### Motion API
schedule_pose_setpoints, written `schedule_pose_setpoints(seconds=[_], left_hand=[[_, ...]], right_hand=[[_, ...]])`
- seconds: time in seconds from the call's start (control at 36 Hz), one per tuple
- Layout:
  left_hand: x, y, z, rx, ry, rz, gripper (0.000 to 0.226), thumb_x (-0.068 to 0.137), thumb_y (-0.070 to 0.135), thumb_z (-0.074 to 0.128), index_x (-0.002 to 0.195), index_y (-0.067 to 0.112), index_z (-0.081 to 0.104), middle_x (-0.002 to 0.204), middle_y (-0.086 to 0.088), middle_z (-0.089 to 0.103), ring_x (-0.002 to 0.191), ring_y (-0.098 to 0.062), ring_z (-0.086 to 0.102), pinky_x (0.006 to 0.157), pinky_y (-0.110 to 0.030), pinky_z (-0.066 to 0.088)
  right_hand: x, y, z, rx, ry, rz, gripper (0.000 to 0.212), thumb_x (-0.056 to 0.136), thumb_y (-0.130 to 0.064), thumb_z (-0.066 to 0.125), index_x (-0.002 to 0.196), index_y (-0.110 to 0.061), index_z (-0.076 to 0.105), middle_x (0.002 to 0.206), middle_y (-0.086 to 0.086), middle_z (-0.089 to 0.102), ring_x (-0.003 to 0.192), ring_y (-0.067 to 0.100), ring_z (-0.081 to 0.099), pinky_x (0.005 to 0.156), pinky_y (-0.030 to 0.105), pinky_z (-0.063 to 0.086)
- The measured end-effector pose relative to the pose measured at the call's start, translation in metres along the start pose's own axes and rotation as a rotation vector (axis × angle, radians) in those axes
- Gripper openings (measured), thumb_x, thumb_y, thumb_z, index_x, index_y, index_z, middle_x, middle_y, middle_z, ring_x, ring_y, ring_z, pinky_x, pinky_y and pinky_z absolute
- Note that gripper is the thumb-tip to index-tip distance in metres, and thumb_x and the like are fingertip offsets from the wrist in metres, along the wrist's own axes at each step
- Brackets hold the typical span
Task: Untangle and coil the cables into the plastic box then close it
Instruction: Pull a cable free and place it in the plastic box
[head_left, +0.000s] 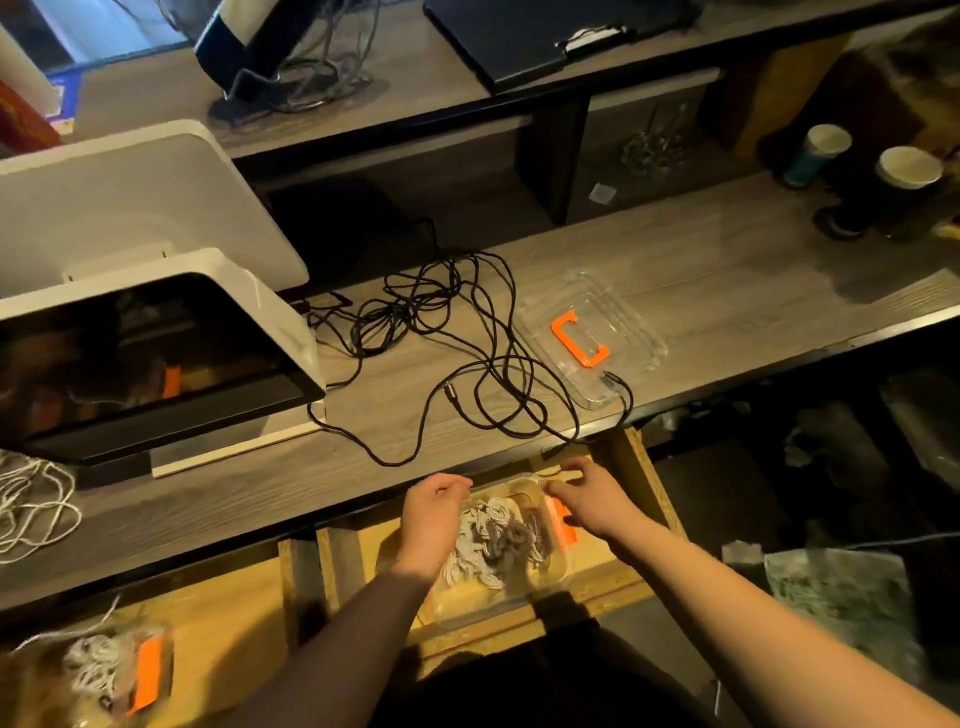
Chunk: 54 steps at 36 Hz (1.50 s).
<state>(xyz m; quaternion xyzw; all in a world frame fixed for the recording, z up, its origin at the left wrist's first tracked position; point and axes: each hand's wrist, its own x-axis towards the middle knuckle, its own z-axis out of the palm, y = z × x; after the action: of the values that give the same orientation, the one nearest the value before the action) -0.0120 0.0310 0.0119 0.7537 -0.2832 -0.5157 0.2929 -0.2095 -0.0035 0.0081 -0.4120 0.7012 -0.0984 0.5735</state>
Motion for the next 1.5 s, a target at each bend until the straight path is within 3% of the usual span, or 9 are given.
schedule_pose_setpoints(seconds=[0.19,0.47,0.67,0.78,0.89,1.03,1.11,1.28,1.5], left_hand=[[0.023,0.020,0.053,0.222,-0.092,0.113,0.017,0.099,0.019,0.058,0.101,0.014,0.075,0.094,0.002,0.071,0.082,-0.009,0.062,0.055,-0.007,0.042],[0.055,0.042,0.123,0.343,-0.179,0.008,0.016,0.099,0.019,0.057,0.101,0.016,0.073,0.097,-0.001,0.069,0.093,-0.017,0.063,0.077,-0.025,0.045],[0.061,0.041,0.138,0.404,-0.247,-0.025,0.016,0.098,0.020,0.058,0.099,0.013,0.072,0.094,-0.003,0.069,0.087,-0.015,0.061,0.072,-0.025,0.045],[0.062,0.042,0.142,0.480,-0.254,-0.055,0.022,0.099,0.024,0.056,0.101,0.010,0.073,0.101,-0.006,0.071,0.096,-0.019,0.064,0.083,-0.030,0.047],[0.066,0.045,0.149,0.247,-0.211,-0.276,0.036,0.098,0.041,0.057,0.086,0.011,0.074,0.092,-0.012,0.073,0.087,-0.028,0.067,0.087,-0.041,0.051],[0.055,0.078,0.149,-0.162,-0.286,-0.568,0.063,0.106,0.052,0.033,0.107,0.000,0.068,0.106,-0.019,0.071,0.090,-0.028,0.068,0.078,-0.032,0.052],[0.046,0.077,0.140,-0.348,-0.204,-0.499,0.045,0.100,0.047,0.053,0.105,0.005,0.068,0.091,-0.012,0.072,0.079,-0.020,0.067,0.083,-0.035,0.055],[0.024,0.076,0.106,-0.665,-0.217,-0.482,0.026,0.100,0.020,0.057,0.117,0.002,0.065,0.105,-0.018,0.067,0.091,-0.025,0.066,0.080,-0.037,0.054],[-0.009,0.105,0.052,-0.297,0.083,0.072,0.013,0.103,0.019,0.055,0.114,0.015,0.057,0.062,-0.005,0.051,0.051,-0.013,0.048,0.049,-0.027,0.046]], right_hand=[[0.054,0.001,-0.065,0.011,0.158,-0.006,0.026,0.094,-0.030,0.065,0.108,-0.008,0.065,0.089,0.003,0.064,0.084,0.019,0.061,0.081,0.039,0.053],[0.115,-0.008,-0.118,-0.231,0.240,-0.001,0.026,0.099,-0.030,0.058,0.102,-0.005,0.065,0.087,0.009,0.066,0.084,0.025,0.063,0.075,0.037,0.051],[0.138,-0.007,-0.125,-0.153,0.189,-0.011,0.052,0.095,-0.020,0.064,0.139,-0.006,0.040,0.120,0.012,0.059,0.112,0.032,0.061,0.093,0.043,0.051],[0.144,-0.009,-0.126,-0.020,0.175,0.050,0.021,0.091,-0.017,0.068,0.106,-0.006,0.058,0.100,0.013,0.066,0.089,0.024,0.063,0.081,0.039,0.053],[0.133,-0.017,-0.118,0.154,0.152,-0.002,0.017,0.093,-0.012,0.063,0.077,-0.006,0.061,0.073,0.016,0.060,0.072,0.029,0.058,0.065,0.040,0.050],[0.082,-0.033,-0.104,0.253,0.012,-0.201,0.018,0.096,-0.012,0.061,0.078,-0.008,0.060,0.071,0.008,0.066,0.067,0.021,0.065,0.064,0.030,0.053],[0.053,-0.032,-0.096,0.220,-0.109,-0.286,0.006,0.092,-0.013,0.066,0.087,-0.012,0.069,0.083,0.010,0.072,0.086,0.026,0.069,0.084,0.039,0.055],[-0.002,-0.043,-0.073,0.166,-0.297,-0.433,0.007,0.082,0.002,0.073,0.088,-0.002,0.073,0.097,0.005,0.073,0.098,0.005,0.067,0.088,0.016,0.050],[-0.030,-0.050,-0.049,0.136,-0.339,-0.421,0.016,0.088,-0.009,0.071,0.102,-0.017,0.070,0.095,-0.003,0.071,0.084,-0.004,0.064,0.076,0.013,0.049]])
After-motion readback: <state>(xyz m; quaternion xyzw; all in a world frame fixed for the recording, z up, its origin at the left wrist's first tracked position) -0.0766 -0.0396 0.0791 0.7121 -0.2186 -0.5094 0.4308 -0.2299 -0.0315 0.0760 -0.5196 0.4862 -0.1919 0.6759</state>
